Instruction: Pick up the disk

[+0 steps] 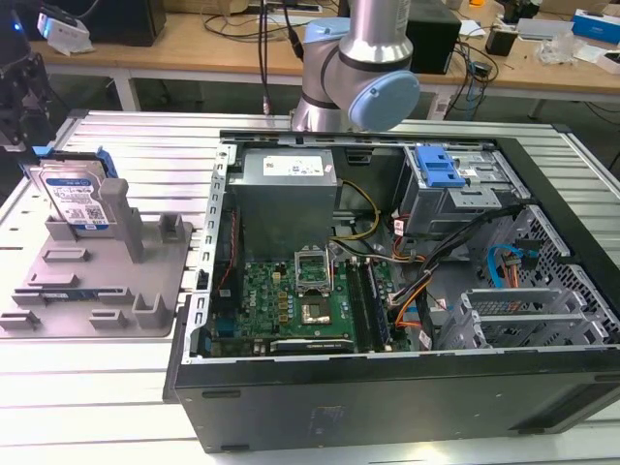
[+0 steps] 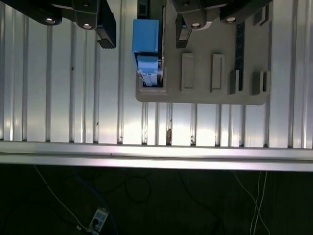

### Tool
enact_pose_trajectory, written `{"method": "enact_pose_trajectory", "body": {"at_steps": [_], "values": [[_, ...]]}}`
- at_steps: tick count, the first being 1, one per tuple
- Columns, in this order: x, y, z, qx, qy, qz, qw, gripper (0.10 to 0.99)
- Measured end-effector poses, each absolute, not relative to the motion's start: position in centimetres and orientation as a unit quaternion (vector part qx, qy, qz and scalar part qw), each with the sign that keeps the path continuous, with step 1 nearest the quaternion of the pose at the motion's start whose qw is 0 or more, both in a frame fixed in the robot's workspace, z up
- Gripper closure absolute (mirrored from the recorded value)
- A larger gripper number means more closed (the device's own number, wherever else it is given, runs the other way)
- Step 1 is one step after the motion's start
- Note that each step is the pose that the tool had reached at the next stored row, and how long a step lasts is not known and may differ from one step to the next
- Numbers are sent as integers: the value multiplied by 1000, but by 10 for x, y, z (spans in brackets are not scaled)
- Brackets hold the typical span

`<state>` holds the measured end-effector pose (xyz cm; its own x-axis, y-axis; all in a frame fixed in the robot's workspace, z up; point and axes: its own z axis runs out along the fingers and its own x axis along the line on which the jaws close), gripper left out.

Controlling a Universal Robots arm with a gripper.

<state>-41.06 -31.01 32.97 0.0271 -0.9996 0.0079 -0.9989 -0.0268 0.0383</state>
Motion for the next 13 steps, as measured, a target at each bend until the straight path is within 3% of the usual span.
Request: {"method": "enact_pose_trajectory", "body": {"at_steps": [13], "values": [[-413, -310, 319, 716, -697, -9, 16, 482]]}}
